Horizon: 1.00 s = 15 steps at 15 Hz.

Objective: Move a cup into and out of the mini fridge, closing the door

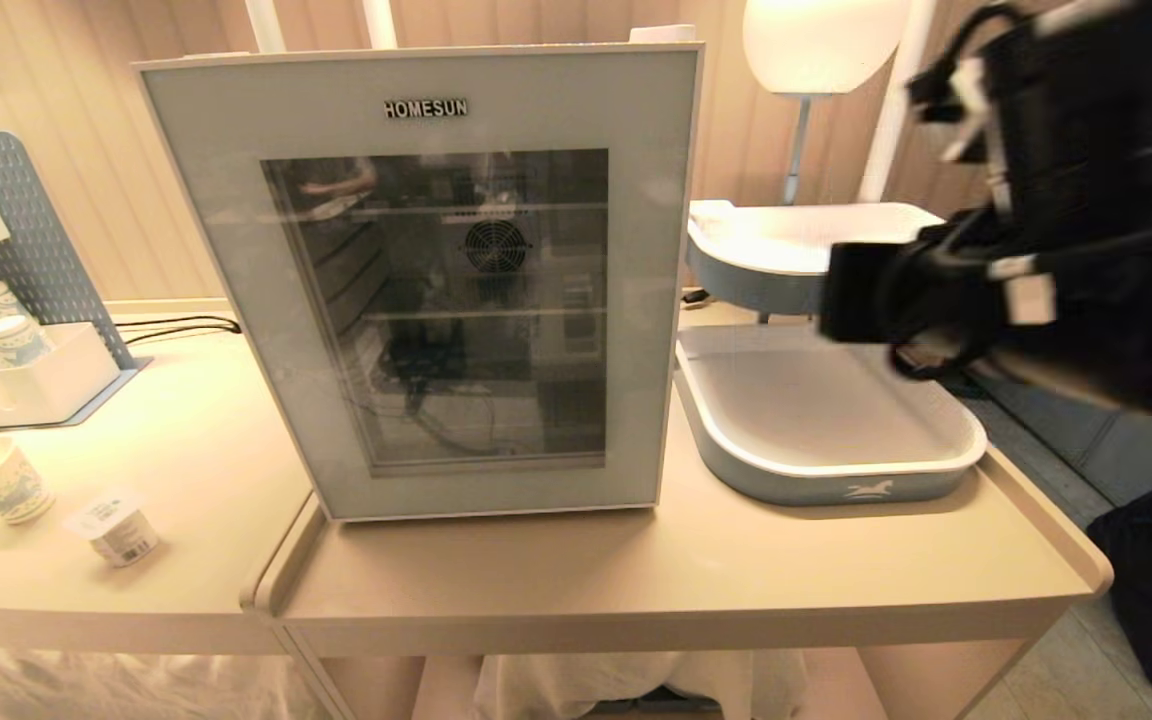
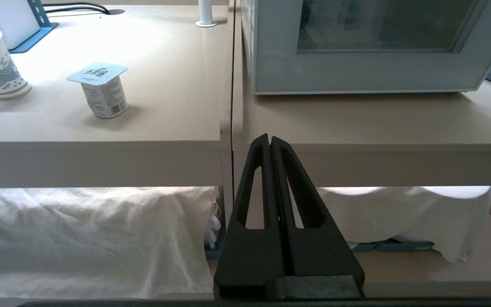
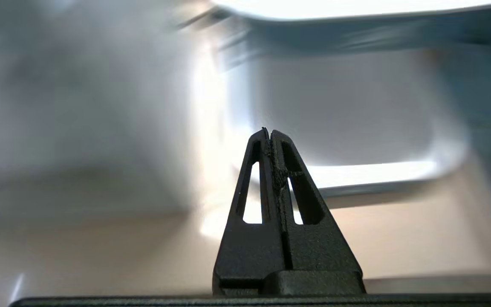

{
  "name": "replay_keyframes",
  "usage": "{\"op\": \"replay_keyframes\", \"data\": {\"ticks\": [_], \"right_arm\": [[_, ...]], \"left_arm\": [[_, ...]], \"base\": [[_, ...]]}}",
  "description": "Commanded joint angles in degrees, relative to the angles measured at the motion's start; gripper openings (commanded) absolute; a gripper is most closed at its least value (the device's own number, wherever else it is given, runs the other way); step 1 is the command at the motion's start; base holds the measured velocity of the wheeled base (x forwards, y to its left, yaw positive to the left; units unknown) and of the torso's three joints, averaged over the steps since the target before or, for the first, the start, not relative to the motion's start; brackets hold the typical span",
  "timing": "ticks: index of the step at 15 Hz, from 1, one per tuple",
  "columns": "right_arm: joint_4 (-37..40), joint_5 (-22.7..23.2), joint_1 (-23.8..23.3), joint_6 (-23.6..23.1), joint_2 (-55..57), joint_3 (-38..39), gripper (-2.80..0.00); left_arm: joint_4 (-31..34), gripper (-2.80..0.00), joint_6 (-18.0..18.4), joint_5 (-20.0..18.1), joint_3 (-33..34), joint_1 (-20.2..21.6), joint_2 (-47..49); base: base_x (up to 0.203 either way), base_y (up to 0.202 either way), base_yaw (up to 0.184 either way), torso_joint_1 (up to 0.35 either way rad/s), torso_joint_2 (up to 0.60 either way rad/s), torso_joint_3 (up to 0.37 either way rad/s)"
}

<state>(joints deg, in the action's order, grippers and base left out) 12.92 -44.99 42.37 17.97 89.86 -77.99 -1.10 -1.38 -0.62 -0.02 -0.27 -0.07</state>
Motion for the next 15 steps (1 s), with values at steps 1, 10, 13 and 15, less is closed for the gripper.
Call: {"op": "replay_keyframes", "data": {"ticks": [1, 10, 13, 15], "right_arm": [[0.18, -5.03, -10.79, -0.06, -17.7, 6.65, -2.8], [-0.49, -8.47, -37.27, 1.94, -68.06, 43.68, -2.8], [-2.02, -5.81, -40.83, -1.38, -81.27, 57.32, -2.8], [-6.32, 11.45, -41.49, -7.41, -86.46, 62.79, -2.8]], "left_arm": [[-0.05, -2.8, -0.03, 0.01, 0.02, 0.0, -0.01], [-0.05, -2.8, -0.03, 0.01, -0.02, 0.0, -0.01], [-0.05, -2.8, -0.02, 0.01, 0.02, 0.0, -0.01], [-0.05, -2.8, -0.02, 0.01, 0.01, 0.0, 0.06]], "base": [[0.0, 0.0, 0.0, 0.0, 0.0, 0.0], [0.0, 0.0, 0.0, 0.0, 0.0, 0.0], [0.0, 0.0, 0.0, 0.0, 0.0, 0.0], [0.0, 0.0, 0.0, 0.0, 0.0, 0.0]]}}
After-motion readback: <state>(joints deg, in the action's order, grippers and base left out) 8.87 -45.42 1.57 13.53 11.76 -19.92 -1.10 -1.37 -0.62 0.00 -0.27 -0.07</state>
